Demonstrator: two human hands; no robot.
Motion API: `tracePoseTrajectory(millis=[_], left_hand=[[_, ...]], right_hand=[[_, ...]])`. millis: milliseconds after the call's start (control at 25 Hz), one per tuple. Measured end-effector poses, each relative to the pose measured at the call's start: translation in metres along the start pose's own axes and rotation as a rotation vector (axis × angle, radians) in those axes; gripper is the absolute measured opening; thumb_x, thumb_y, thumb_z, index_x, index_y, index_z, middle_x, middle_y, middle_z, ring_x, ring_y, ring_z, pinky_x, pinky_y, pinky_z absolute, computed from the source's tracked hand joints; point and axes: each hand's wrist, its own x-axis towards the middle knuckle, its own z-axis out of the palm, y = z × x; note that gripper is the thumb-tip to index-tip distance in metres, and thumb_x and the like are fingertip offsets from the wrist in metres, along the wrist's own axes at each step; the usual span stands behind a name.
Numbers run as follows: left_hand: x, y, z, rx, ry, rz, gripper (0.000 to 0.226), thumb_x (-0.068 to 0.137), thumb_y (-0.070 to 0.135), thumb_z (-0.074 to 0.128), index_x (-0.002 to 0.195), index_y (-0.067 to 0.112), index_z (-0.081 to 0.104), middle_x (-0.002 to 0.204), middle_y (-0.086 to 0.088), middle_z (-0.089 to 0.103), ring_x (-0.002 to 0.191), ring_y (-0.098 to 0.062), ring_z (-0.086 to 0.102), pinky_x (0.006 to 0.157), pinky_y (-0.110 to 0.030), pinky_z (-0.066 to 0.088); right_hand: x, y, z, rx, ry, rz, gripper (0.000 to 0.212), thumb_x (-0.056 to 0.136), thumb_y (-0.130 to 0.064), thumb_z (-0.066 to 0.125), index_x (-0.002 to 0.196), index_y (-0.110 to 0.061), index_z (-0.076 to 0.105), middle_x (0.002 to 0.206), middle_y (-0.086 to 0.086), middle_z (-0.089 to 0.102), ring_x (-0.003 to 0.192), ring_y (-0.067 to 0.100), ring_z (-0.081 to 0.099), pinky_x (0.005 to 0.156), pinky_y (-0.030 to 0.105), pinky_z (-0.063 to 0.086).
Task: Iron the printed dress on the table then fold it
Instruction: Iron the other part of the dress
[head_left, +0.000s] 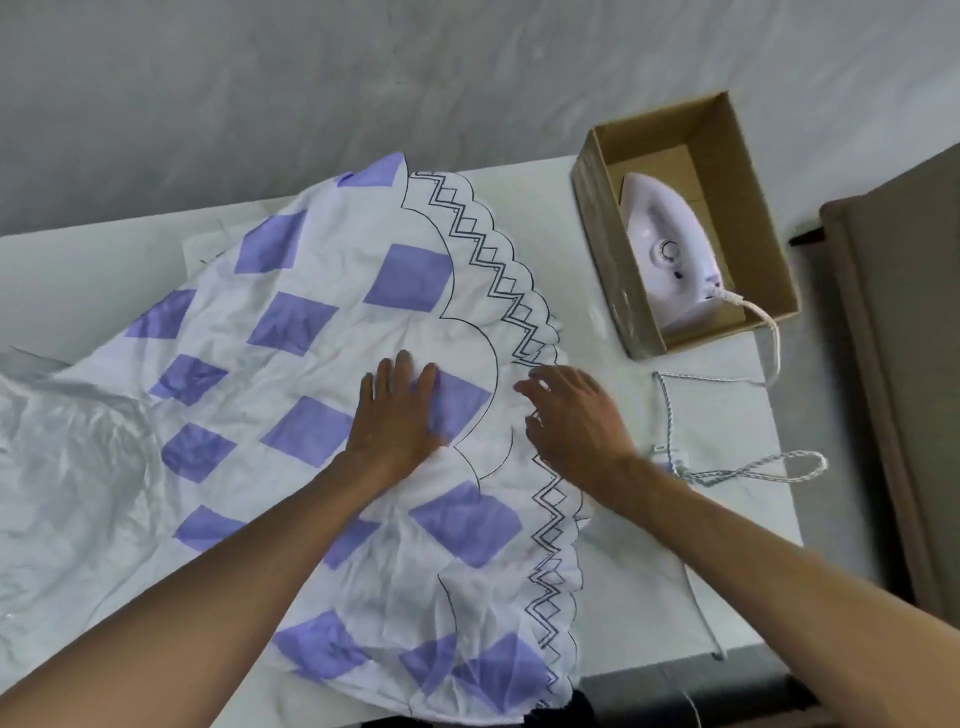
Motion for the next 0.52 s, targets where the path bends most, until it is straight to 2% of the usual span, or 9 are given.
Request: tracePoseTrajectory(millis=[40, 120, 200, 280, 360, 440, 520], left_hand=[[0.009, 0.015, -0.007, -0.026, 0.017, -0.009, 0.096, 0.077, 0.06, 0.066, 0.15, 0.018, 0.02, 0.157, -0.02, 0.009, 0.142, -0.042, 0.016, 0.115, -0.051, 0.017], [0.025, 0.042, -0.019, -0.032, 0.004, -0.035, 0.102, 0.07, 0.066, 0.069, 0.148, 0.021, 0.02, 0.154, -0.02, 0.011, 0.138, -0.044, 0.02, 0.111, -0.053, 0.021], [0.038, 0.059, -0.021, -0.003, -0.05, -0.066, 0.108, 0.067, 0.07, 0.067, 0.147, 0.022, 0.013, 0.152, -0.022, 0.009, 0.136, -0.046, 0.02, 0.109, -0.053, 0.023], [0.048, 0.068, -0.017, 0.034, -0.134, -0.094, 0.111, 0.069, 0.07, 0.066, 0.148, 0.021, 0.006, 0.153, -0.025, 0.004, 0.136, -0.049, 0.018, 0.109, -0.053, 0.025], [0.055, 0.073, -0.011, 0.036, -0.179, -0.114, 0.112, 0.074, 0.066, 0.065, 0.15, 0.017, 0.0, 0.154, -0.029, -0.004, 0.138, -0.054, 0.01, 0.111, -0.053, 0.024], [0.058, 0.077, -0.006, 0.038, -0.181, -0.124, 0.111, 0.077, 0.064, 0.064, 0.151, 0.015, -0.001, 0.153, -0.032, -0.007, 0.138, -0.057, 0.005, 0.111, -0.053, 0.025], [0.059, 0.078, -0.005, 0.048, -0.186, -0.127, 0.109, 0.078, 0.064, 0.062, 0.151, 0.015, -0.001, 0.153, -0.033, -0.008, 0.138, -0.058, 0.005, 0.111, -0.053, 0.027]], right_hand=[[0.02, 0.021, -0.034, -0.019, 0.142, 0.06, 0.038, 0.073, -0.013, 0.066, 0.111, -0.013, 0.068, 0.115, 0.009, 0.063, 0.107, 0.03, 0.059, 0.093, 0.04, 0.045], [0.055, 0.07, -0.094, -0.091, 0.242, 0.274, 0.039, 0.078, -0.014, 0.061, 0.117, -0.012, 0.061, 0.115, 0.012, 0.058, 0.105, 0.032, 0.054, 0.088, 0.041, 0.043], [0.081, 0.117, -0.129, -0.124, 0.146, 0.534, 0.047, 0.084, -0.02, 0.059, 0.129, -0.011, 0.049, 0.124, 0.016, 0.049, 0.113, 0.034, 0.047, 0.093, 0.041, 0.04], [0.097, 0.158, -0.134, 0.034, -0.029, 0.725, 0.055, 0.087, -0.028, 0.059, 0.135, -0.008, 0.042, 0.13, 0.017, 0.045, 0.12, 0.034, 0.044, 0.097, 0.04, 0.039], [0.109, 0.188, -0.126, 0.33, -0.136, 0.818, 0.049, 0.087, -0.034, 0.059, 0.125, -0.003, 0.053, 0.117, 0.015, 0.056, 0.105, 0.031, 0.055, 0.084, 0.036, 0.044], [0.116, 0.207, -0.115, 0.59, -0.191, 0.817, 0.038, 0.086, -0.034, 0.062, 0.102, 0.0, 0.064, 0.092, 0.014, 0.061, 0.079, 0.026, 0.057, 0.068, 0.032, 0.044], [0.117, 0.213, -0.108, 0.718, -0.198, 0.803, 0.027, 0.086, -0.03, 0.064, 0.084, -0.003, 0.061, 0.081, 0.015, 0.059, 0.069, 0.025, 0.054, 0.061, 0.032, 0.041]])
